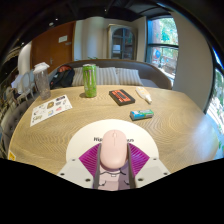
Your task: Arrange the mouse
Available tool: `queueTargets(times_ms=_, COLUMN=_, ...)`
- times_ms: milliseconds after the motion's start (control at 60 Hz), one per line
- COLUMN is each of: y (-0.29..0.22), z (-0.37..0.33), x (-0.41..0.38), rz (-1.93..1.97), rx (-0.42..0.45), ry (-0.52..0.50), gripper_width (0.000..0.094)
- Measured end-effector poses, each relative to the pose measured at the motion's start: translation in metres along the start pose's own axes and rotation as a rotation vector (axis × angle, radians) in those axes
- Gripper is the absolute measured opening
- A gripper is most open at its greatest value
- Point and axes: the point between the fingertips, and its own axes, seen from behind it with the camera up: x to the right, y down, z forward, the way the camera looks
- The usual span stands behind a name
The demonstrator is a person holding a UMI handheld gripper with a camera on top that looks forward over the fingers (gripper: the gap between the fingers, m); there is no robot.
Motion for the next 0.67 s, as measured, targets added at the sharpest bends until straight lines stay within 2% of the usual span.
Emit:
queueTargets(times_ms=67, y=-0.001, z=-0.001, x=0.000, rz=0.013, rx=-0.006, ry=-0.003, gripper_width=0.0471)
queueTargets(times_ms=150, y=0.005, z=-0.004, x=0.000, rz=0.012, rx=-0.080, ry=-0.003, gripper_width=0.0553)
queueTargets(times_ms=200, y=0.007, z=-0.010, x=-0.001, rz=0.024, rx=-0.131, ry=-0.010, gripper_width=0.0740)
queueTargets(times_ms=217, y=0.005, z=-0.014, x=-0.002, rz=0.024, rx=-0.135, ry=-0.014, gripper_width=0.0863)
queueTargets(times_ms=300, y=-0.007, z=-0.037, x=-0.006, rz=0.001, rx=-0.113, ry=-0.009, gripper_width=0.0835)
queueTargets(times_ms=467, y=-0.010, z=-0.099, x=-0.021, rz=0.021, rx=-0.120, ry=0.032, gripper_width=0.0847)
queueTargets(times_ms=667, y=0.017, z=-0.177, x=-0.040, rz=0.132, rx=-0.126, ry=0.086, gripper_width=0.0852)
